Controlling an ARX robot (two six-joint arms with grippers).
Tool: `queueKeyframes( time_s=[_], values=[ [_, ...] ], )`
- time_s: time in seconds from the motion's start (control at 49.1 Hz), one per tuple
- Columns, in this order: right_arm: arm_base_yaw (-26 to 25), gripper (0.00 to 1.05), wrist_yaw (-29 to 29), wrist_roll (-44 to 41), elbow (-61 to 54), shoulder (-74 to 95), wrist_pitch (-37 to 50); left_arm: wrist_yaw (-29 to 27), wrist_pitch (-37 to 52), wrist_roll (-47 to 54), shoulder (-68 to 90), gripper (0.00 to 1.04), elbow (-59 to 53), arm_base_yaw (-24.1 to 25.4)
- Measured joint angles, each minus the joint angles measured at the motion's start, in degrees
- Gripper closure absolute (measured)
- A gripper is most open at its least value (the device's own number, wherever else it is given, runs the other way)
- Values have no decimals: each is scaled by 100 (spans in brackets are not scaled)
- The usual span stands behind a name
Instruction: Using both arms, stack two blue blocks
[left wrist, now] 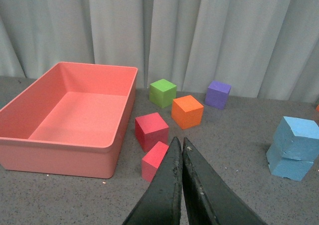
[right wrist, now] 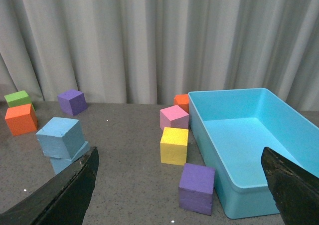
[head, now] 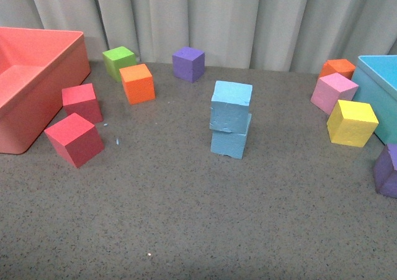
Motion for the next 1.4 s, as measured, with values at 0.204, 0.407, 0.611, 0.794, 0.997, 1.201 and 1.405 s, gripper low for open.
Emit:
queueKeyframes(
  time_s=[0.204,0.407,0.611,0.794,0.997,1.201,1.405],
  values=[
    [0,10,-2,0,0,0,0,0,-739,-2,-782,101,-2,0],
    [0,10,-2,0,0,0,0,0,-1353,0,-1412,101,-2,0],
    [0,10,-2,0,0,0,0,0,-1738,0,-1799,101,-4,0],
    [0,10,-2,0,0,0,0,-2,-1971,0,-2035,101,-4,0],
    [0,10,2,0,0,0,0,9,-3038,2,-3049,101,-2,0],
    [0,10,-2,0,0,0,0,4,-3064,0,-3084,87,-2,0],
    [0,10,-2,0,0,0,0,4,-3064,0,-3091,41,-2,0]
  ],
)
